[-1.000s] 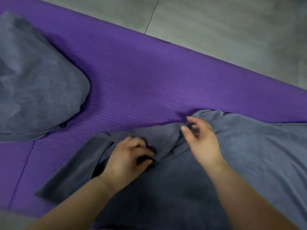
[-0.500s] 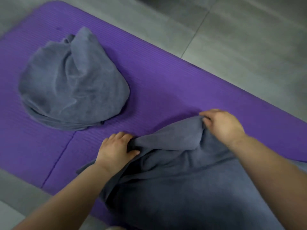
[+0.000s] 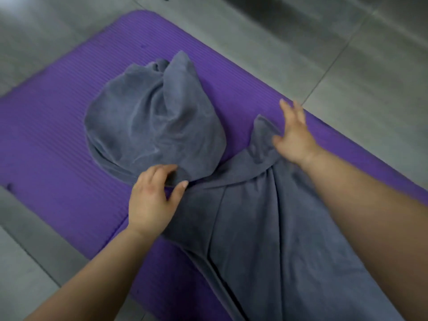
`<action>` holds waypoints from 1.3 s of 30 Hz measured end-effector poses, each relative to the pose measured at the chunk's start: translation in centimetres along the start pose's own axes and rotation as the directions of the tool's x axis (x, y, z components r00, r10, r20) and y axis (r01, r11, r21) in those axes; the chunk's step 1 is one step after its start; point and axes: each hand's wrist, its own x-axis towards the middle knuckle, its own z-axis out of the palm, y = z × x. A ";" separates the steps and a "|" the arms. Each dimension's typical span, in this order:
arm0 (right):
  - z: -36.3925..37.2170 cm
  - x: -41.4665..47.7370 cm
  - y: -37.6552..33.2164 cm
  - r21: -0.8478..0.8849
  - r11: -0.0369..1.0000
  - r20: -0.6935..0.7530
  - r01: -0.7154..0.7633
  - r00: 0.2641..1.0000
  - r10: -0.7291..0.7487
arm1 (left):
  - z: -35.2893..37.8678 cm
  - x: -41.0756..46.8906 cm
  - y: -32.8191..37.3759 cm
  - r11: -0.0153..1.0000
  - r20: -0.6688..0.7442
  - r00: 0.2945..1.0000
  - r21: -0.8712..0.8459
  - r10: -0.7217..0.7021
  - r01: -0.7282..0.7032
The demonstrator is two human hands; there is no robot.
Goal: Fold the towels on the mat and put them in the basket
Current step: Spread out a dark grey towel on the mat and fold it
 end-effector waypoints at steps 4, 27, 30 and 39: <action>5.4 -4.1 1.3 -0.249 0.969 0.077 0.000 0.997 0.020 | 0.9 2.3 -1.2 0.897 -0.054 0.932 0.298 0.358 -0.327; 5.6 -1.4 2.9 -0.012 0.996 -0.344 -0.085 0.936 0.076 | -1.5 0.8 -2.8 0.915 0.178 0.933 0.204 0.314 -0.347; 3.8 2.2 3.8 -0.009 0.977 -0.143 -0.214 0.967 0.211 | 0.8 -5.5 -1.7 0.910 0.250 0.898 0.114 0.361 -0.398; 3.8 5.8 1.9 -0.106 0.949 -0.075 -0.297 0.954 0.291 | 1.4 -4.9 -4.1 0.803 0.285 0.791 0.104 0.541 -0.586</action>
